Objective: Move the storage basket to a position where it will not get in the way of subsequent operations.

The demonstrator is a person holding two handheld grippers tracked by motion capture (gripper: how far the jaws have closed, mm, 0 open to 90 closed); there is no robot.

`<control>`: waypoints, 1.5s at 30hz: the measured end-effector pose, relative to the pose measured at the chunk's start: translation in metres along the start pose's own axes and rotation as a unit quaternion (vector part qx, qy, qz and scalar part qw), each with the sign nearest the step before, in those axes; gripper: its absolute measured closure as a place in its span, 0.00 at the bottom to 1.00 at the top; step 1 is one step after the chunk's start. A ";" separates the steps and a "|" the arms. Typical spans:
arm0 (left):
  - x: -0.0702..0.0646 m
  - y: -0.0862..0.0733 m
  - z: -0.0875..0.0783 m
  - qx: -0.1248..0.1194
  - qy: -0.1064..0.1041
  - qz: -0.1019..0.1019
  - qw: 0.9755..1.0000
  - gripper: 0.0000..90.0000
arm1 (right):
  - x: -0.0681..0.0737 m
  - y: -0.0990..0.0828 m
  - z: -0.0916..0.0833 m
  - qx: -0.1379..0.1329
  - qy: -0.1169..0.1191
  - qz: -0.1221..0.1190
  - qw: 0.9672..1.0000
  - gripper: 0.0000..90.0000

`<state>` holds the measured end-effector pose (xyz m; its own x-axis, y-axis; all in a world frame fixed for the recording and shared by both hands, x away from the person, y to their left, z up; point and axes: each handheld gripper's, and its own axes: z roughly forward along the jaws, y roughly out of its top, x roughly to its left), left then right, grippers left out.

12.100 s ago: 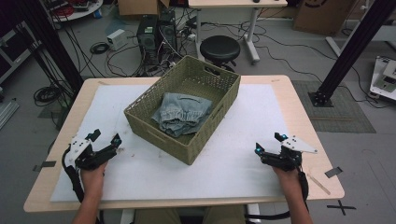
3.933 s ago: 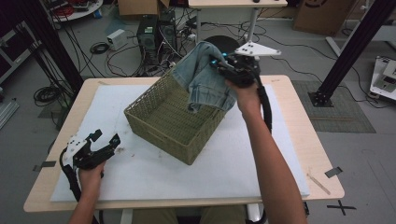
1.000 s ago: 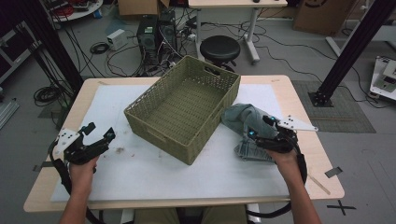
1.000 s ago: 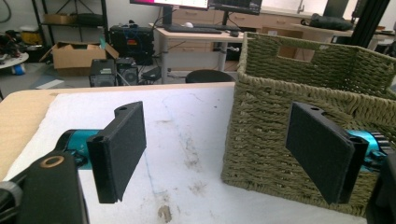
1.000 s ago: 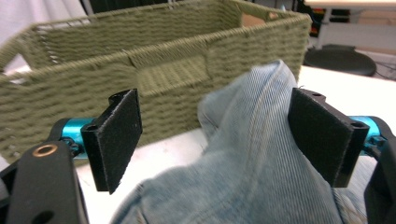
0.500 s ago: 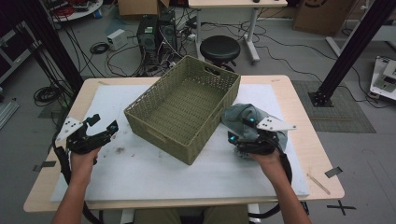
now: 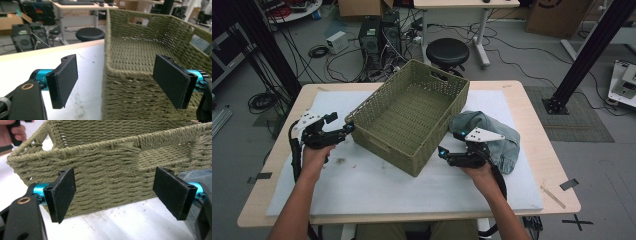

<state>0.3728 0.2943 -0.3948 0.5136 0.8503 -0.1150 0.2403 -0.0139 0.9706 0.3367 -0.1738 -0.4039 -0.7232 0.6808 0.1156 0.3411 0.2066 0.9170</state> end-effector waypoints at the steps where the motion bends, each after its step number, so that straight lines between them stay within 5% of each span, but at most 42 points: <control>1: 0.001 0.000 0.000 -0.001 -0.004 -0.007 1.000 0.22 | 0.002 0.000 0.002 0.000 0.002 0.002 1.000 0.21; 7: -0.002 0.001 -0.003 -0.011 -0.029 -0.003 1.000 0.24 | 0.009 0.002 0.010 0.001 0.008 0.000 1.000 0.21; 13: -0.005 -0.002 0.001 0.014 -0.060 0.002 0.998 0.25 | 0.017 0.004 0.018 0.006 0.021 -0.005 1.000 0.21; 28: -0.006 -0.009 -0.004 0.032 -0.064 0.002 0.997 0.28 | 0.024 0.006 0.038 0.018 0.046 0.000 0.999 0.21; 34: -0.012 -0.010 -0.010 0.038 -0.081 0.027 0.996 0.38 | 0.023 0.007 0.038 0.019 0.040 -0.010 0.999 0.19; 37: -0.013 -0.011 -0.009 0.040 -0.067 0.050 0.996 0.38 | 0.024 0.008 0.037 0.022 0.036 -0.011 0.999 0.20; 40: -0.005 -0.010 -0.012 0.026 -0.047 0.019 0.998 0.30 | 0.023 0.009 0.032 0.019 0.031 -0.014 0.999 0.20; 45: 0.007 -0.005 -0.013 -0.007 -0.031 0.007 0.999 0.29 | 0.020 0.010 0.030 0.017 0.031 -0.007 0.999 0.20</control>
<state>0.3644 0.3070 -0.3973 0.5670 0.8157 -0.1142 0.2223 -0.0180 0.9748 0.3438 -0.1372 -0.4037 -0.7642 0.6325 0.1266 0.3496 0.2411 0.9054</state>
